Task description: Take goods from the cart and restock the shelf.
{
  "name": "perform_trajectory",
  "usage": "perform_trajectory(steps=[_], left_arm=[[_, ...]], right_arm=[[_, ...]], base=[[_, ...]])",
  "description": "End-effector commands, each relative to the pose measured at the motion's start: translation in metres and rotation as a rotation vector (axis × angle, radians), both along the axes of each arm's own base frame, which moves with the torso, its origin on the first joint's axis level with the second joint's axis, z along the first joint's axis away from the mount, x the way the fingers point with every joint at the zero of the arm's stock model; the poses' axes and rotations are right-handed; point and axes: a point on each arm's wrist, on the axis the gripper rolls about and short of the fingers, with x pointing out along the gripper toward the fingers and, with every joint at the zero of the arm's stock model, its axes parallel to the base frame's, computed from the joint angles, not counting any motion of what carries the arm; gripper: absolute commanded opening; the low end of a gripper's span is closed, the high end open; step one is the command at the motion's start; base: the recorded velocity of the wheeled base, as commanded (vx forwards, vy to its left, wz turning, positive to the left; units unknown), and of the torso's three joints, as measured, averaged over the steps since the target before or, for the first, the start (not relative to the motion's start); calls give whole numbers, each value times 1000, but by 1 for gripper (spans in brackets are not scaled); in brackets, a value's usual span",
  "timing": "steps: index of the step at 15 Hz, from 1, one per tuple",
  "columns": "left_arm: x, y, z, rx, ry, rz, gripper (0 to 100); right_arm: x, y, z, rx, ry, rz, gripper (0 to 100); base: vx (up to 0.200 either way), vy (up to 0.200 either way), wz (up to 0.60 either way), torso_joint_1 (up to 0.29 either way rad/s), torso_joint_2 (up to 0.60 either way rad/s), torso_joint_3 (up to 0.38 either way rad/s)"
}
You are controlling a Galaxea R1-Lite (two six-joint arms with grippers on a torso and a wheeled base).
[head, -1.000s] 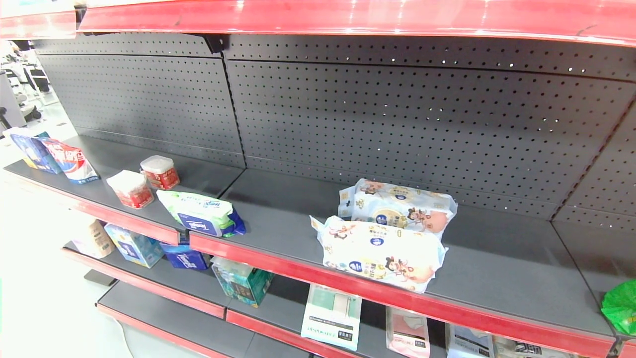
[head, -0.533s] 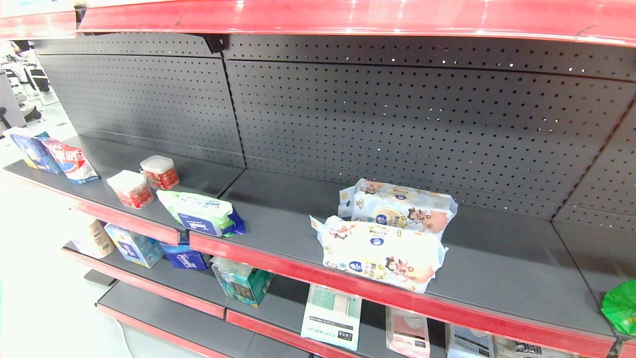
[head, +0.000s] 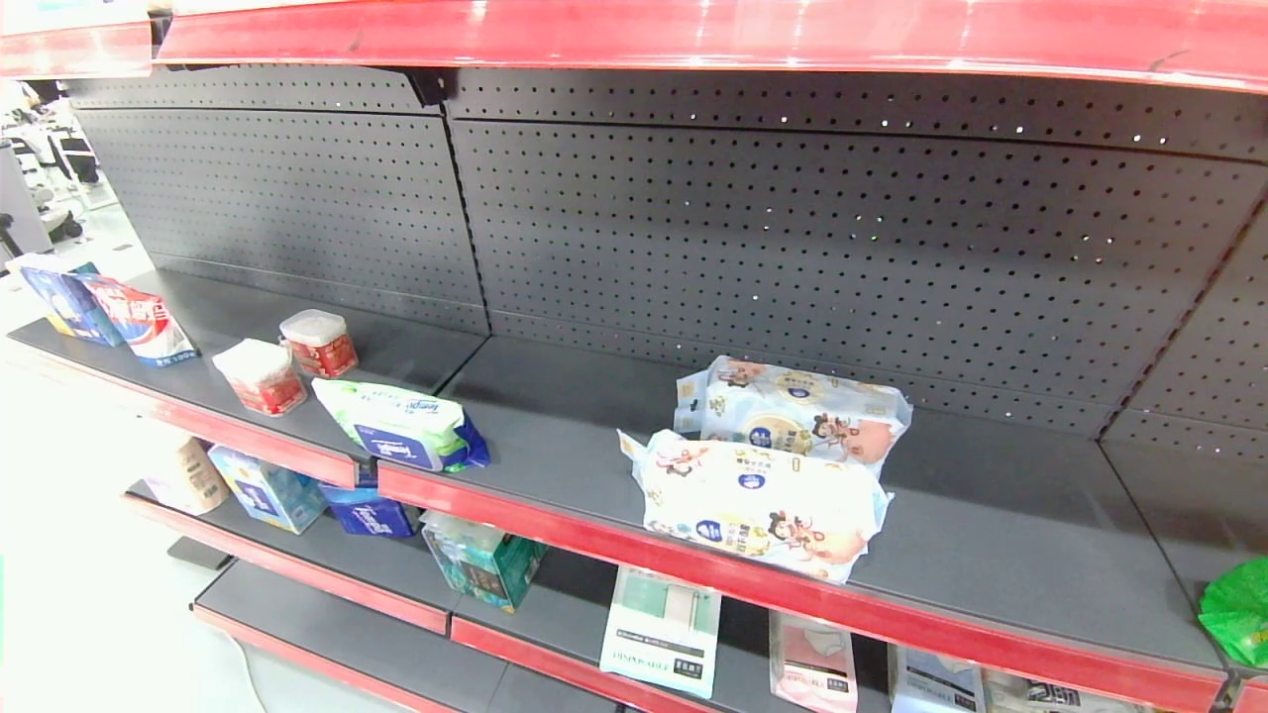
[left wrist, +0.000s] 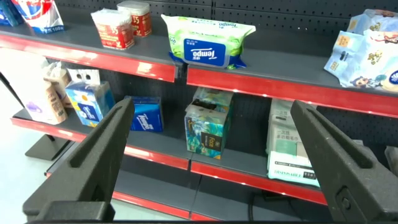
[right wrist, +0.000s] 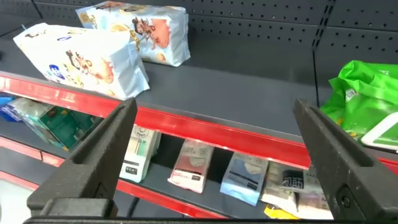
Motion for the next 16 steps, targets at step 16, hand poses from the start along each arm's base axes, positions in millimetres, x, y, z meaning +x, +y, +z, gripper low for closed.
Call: perform_trajectory(steps=[16], left_arm=[[0,0,0,1,4,-3,100]], right_arm=[[0,0,0,-2,2,2,100]], base=[[0,0,-450,3,2,1]])
